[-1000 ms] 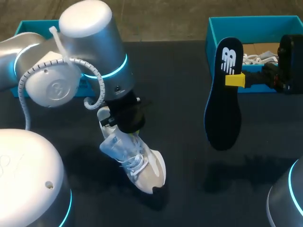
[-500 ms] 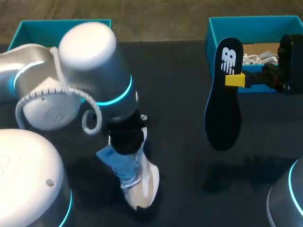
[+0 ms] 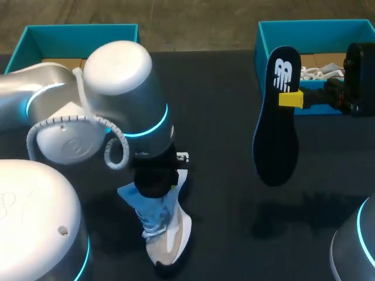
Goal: Take the shoe out of the shoebox, open the shoe tongue, remove and reinsert the insole, then place the shoe into the shoebox
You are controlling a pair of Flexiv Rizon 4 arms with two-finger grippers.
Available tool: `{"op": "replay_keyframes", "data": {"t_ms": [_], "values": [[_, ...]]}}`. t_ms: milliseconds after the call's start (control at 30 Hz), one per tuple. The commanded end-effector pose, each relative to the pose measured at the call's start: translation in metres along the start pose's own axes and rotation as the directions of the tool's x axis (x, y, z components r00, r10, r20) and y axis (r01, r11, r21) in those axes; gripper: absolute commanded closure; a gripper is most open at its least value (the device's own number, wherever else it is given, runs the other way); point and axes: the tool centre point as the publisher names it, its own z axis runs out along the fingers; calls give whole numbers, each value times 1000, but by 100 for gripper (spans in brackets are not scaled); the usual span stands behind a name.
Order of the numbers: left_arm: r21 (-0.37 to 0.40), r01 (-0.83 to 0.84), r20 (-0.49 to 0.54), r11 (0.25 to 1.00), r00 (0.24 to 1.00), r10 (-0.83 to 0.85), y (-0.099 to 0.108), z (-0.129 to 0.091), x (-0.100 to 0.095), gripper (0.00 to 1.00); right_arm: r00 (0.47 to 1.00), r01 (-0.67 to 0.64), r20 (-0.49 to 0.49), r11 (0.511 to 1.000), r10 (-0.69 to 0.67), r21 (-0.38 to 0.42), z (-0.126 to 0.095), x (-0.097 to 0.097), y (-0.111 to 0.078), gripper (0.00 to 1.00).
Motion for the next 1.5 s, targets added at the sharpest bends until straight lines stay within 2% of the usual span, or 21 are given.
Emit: {"op": "replay_keyframes", "data": {"t_ms": [33, 300, 900, 1367, 1433, 1500], "values": [[10, -2, -10, 1000, 1000, 2, 2, -2, -6, 100, 1000, 1, 0, 1000, -1, 0, 1, -1, 0, 100], [48, -29, -8, 998, 1000, 30, -10, 4, -13, 100, 1000, 1, 0, 1000, -1, 0, 1, -1, 0, 100], [114, 15, -42, 993, 999, -11, -7, 34, -27, 100, 1000, 1, 0, 1000, -1, 0, 1, -1, 0, 100], [116, 16, -60, 993, 998, -9, -6, 54, -34, 100, 1000, 1, 0, 1000, -1, 0, 1, -1, 0, 100], [120, 15, -59, 993, 998, -8, -6, 56, -36, 66, 1000, 1, 0, 1000, -1, 0, 1, -1, 0, 100], [122, 16, -60, 992, 998, -8, -6, 58, -38, 58, 1000, 1, 0, 1000, -1, 0, 1, -1, 0, 100]]}}
